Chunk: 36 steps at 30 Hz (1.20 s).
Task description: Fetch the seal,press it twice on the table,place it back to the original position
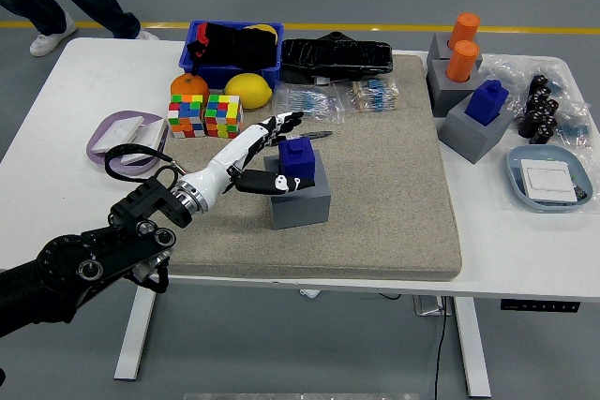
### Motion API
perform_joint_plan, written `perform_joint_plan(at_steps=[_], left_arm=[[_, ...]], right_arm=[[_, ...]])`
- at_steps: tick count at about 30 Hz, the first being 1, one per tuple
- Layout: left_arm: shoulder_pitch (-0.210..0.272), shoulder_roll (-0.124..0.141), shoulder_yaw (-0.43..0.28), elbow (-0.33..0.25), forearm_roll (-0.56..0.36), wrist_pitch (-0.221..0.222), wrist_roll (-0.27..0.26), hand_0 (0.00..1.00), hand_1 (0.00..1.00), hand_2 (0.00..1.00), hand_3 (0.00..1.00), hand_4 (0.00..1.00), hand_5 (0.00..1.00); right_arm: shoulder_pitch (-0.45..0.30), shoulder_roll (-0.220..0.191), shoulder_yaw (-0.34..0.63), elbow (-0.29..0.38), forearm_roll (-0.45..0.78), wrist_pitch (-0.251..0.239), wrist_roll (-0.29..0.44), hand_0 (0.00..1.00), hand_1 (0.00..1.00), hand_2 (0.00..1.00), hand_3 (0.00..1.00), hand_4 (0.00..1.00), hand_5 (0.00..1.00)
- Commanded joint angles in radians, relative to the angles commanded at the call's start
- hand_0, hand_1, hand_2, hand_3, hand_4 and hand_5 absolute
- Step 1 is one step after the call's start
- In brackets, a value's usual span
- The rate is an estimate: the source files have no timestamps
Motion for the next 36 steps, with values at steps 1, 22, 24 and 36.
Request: perform_joint_plan(at_steps=[1, 22, 24, 36], left_arm=[[0.001, 0.001, -0.007, -0.002, 0.0, -0.009, 0.003, 0.952, 0.998, 0.998, 0.998, 0.998, 0.387], [0.057, 0.099, -0.328, 0.004, -0.048, 0.067, -0.069, 0.947, 0.998, 0.998, 0.993, 0.991, 0.529], [0.063, 0.107, -0.359, 0.028, -0.034, 0.068, -0.059, 0.947, 0.998, 0.998, 0.993, 0.991, 0.529], [0.083, 0.207, -0.548, 0.114, -0.017, 0.065, -0.051, 0.923, 0.986, 0.988, 0.982, 0.944, 0.457]], right_arm=[[0.0, 0.0, 0.001, 0.0, 0.0, 0.0, 0.0, 0.913, 0.81, 0.805, 0.802, 0.987, 0.688], [-0.005, 0.008, 0.029, 0.0, -0.008, -0.001, -0.004, 0.913, 0.808, 0.805, 0.801, 0.987, 0.687], [-0.003, 0.009, 0.029, 0.0, -0.009, -0.001, -0.005, 0.913, 0.808, 0.805, 0.801, 0.987, 0.687], [0.003, 0.009, 0.054, -0.001, -0.023, -0.01, -0.004, 0.914, 0.808, 0.805, 0.801, 0.987, 0.687]])
